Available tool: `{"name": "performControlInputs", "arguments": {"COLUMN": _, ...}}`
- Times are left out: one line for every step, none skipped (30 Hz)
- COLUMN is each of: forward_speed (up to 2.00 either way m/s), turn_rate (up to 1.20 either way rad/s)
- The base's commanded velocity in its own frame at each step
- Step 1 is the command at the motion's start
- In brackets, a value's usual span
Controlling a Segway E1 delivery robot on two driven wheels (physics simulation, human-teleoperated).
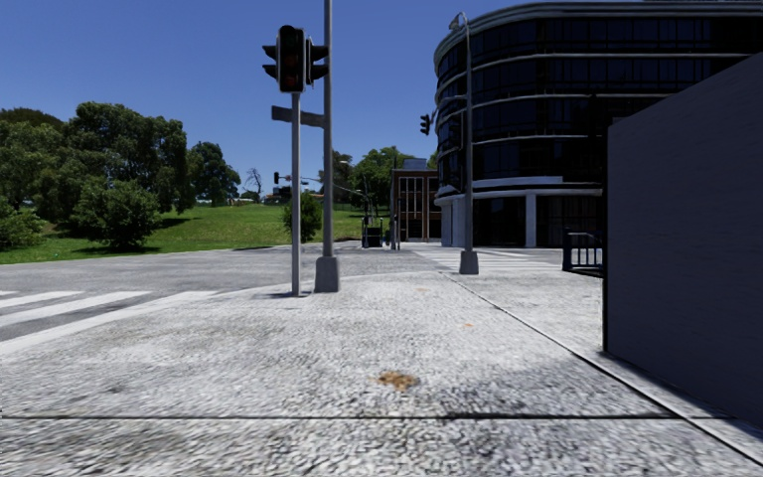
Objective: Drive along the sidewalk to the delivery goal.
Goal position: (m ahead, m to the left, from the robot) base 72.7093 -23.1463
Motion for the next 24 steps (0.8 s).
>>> {"name": "performControlInputs", "arguments": {"forward_speed": 2.0, "turn_rate": -0.21}}
{"name": "performControlInputs", "arguments": {"forward_speed": 2.0, "turn_rate": -0.25}}
{"name": "performControlInputs", "arguments": {"forward_speed": 2.0, "turn_rate": -0.28}}
{"name": "performControlInputs", "arguments": {"forward_speed": 2.0, "turn_rate": -0.28}}
{"name": "performControlInputs", "arguments": {"forward_speed": 2.0, "turn_rate": -0.32}}
{"name": "performControlInputs", "arguments": {"forward_speed": 2.0, "turn_rate": -0.4}}
{"name": "performControlInputs", "arguments": {"forward_speed": 2.0, "turn_rate": -0.42}}
{"name": "performControlInputs", "arguments": {"forward_speed": 2.0, "turn_rate": -0.43}}
{"name": "performControlInputs", "arguments": {"forward_speed": 2.0, "turn_rate": -0.43}}
{"name": "performControlInputs", "arguments": {"forward_speed": 2.0, "turn_rate": -0.43}}
{"name": "performControlInputs", "arguments": {"forward_speed": 2.0, "turn_rate": -0.43}}
{"name": "performControlInputs", "arguments": {"forward_speed": 2.0, "turn_rate": -0.43}}
{"name": "performControlInputs", "arguments": {"forward_speed": 2.0, "turn_rate": -0.43}}
{"name": "performControlInputs", "arguments": {"forward_speed": 2.0, "turn_rate": -0.43}}
{"name": "performControlInputs", "arguments": {"forward_speed": 2.0, "turn_rate": -0.43}}
{"name": "performControlInputs", "arguments": {"forward_speed": 2.0, "turn_rate": -0.43}}
{"name": "performControlInputs", "arguments": {"forward_speed": 2.0, "turn_rate": -0.43}}
{"name": "performControlInputs", "arguments": {"forward_speed": 2.0, "turn_rate": -0.43}}
{"name": "performControlInputs", "arguments": {"forward_speed": 2.0, "turn_rate": -0.43}}
{"name": "performControlInputs", "arguments": {"forward_speed": 2.0, "turn_rate": -0.43}}
{"name": "performControlInputs", "arguments": {"forward_speed": 2.0, "turn_rate": -0.43}}
{"name": "performControlInputs", "arguments": {"forward_speed": 2.0, "turn_rate": -0.43}}
{"name": "performControlInputs", "arguments": {"forward_speed": 2.0, "turn_rate": -0.43}}
{"name": "performControlInputs", "arguments": {"forward_speed": 2.0, "turn_rate": -0.43}}
